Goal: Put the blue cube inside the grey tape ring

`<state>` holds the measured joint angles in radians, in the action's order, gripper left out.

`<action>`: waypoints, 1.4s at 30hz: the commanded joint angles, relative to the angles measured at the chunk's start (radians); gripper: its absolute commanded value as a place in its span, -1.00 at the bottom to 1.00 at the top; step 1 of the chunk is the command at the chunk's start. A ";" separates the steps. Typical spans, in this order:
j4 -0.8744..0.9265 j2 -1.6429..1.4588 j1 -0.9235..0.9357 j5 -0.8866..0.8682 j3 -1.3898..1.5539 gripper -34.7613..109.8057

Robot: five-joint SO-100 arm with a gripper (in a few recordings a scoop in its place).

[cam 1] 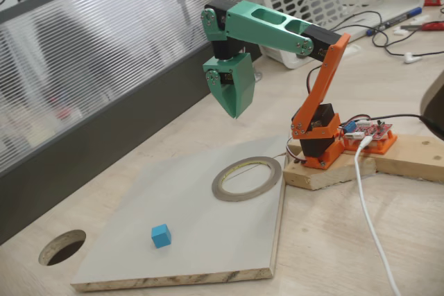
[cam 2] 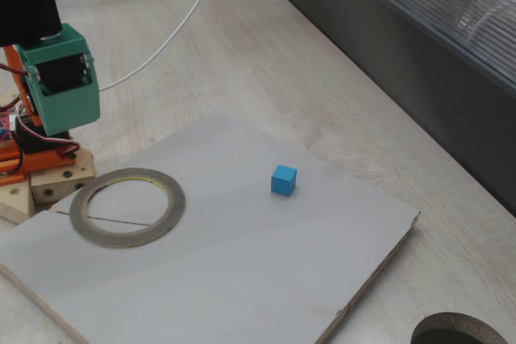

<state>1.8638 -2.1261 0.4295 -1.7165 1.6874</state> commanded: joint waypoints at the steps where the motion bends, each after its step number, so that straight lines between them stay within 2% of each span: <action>1: 0.009 -0.018 0.021 -0.005 -0.006 -0.48; 17: -0.002 -0.017 -0.005 -0.005 -0.008 -0.48; 19: -0.002 0.000 -0.137 -0.003 -0.006 -0.48; 24: 0.009 0.054 -0.673 -0.003 -0.006 -0.48; 26: 0.011 0.100 -0.798 -0.008 -0.005 -0.48; 36: 0.000 0.222 -0.833 -0.005 -0.020 -0.48; 39: -0.002 0.387 -0.841 -0.003 -0.046 -0.48; 42: -0.002 0.569 -0.833 -0.003 -0.218 -0.48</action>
<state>1.8577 -1.6858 -0.3927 -1.7165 1.5831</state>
